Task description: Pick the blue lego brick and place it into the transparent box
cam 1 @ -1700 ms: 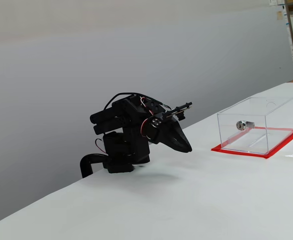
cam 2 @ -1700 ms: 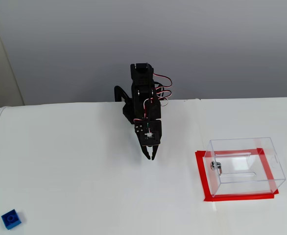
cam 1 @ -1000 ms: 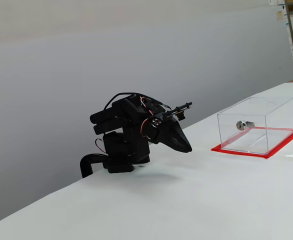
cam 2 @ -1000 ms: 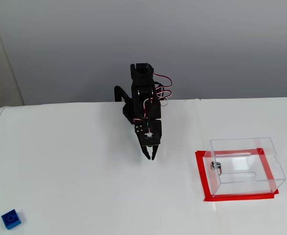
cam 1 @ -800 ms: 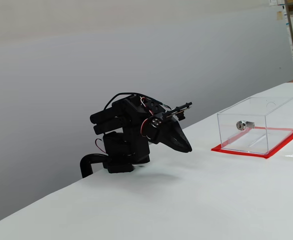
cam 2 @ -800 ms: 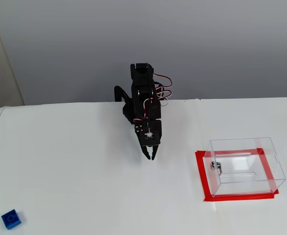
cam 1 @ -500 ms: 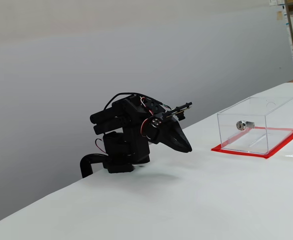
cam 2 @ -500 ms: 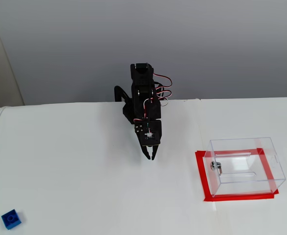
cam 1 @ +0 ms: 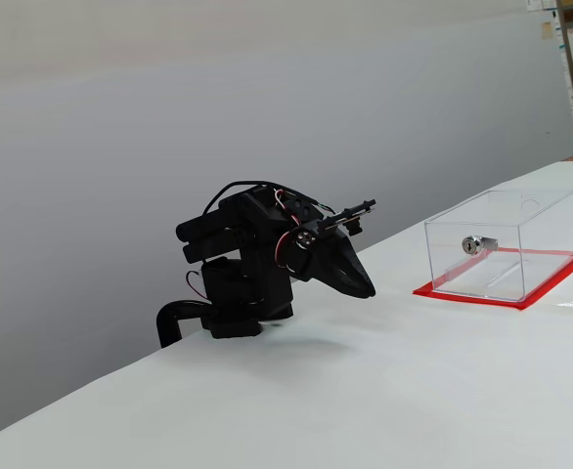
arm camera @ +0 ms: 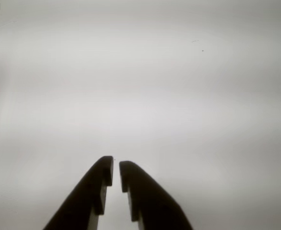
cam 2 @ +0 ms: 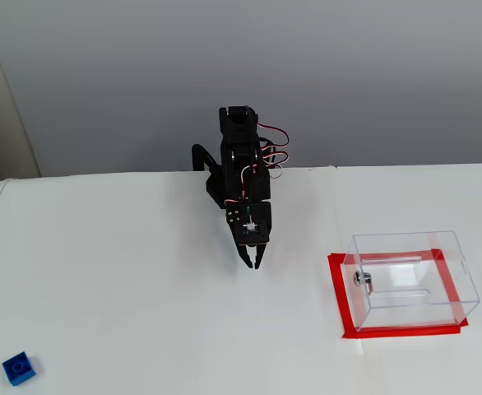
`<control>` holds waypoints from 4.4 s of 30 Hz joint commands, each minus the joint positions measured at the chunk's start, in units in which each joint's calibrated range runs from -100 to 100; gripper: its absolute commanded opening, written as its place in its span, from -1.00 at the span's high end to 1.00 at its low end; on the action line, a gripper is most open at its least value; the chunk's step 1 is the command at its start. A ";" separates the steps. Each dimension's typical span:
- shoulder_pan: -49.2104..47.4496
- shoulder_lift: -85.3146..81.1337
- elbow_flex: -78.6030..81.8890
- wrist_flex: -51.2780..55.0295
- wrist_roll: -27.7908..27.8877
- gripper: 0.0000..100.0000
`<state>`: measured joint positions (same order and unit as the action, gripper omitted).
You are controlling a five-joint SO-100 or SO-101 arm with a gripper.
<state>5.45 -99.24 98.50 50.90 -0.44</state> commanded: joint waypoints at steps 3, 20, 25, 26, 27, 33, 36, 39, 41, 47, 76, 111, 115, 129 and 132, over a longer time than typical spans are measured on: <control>-0.16 -0.51 0.96 0.19 0.02 0.97; -0.16 -0.51 0.96 0.19 0.02 0.97; -0.16 -0.51 0.96 0.19 0.02 0.97; -0.16 -0.51 0.96 0.19 0.02 0.97; -0.01 -0.51 0.96 0.19 -0.19 0.96; -0.24 -0.51 0.96 0.19 0.02 0.97; -0.24 -0.51 0.96 0.19 0.02 0.97; -0.24 -0.51 0.96 0.19 0.02 0.97; -0.24 -0.51 0.96 0.19 0.02 0.97; -0.24 -0.51 0.96 0.19 0.02 0.97; -0.31 -0.51 0.96 0.19 0.07 0.97; 28.38 -0.42 0.96 -0.42 -0.45 0.96; 35.62 -0.42 0.96 -0.42 -0.45 0.96; 56.99 -0.42 0.96 -7.73 -0.45 0.97; 59.58 -0.42 0.96 -9.04 -0.45 0.97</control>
<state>61.54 -99.24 98.50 43.96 -0.83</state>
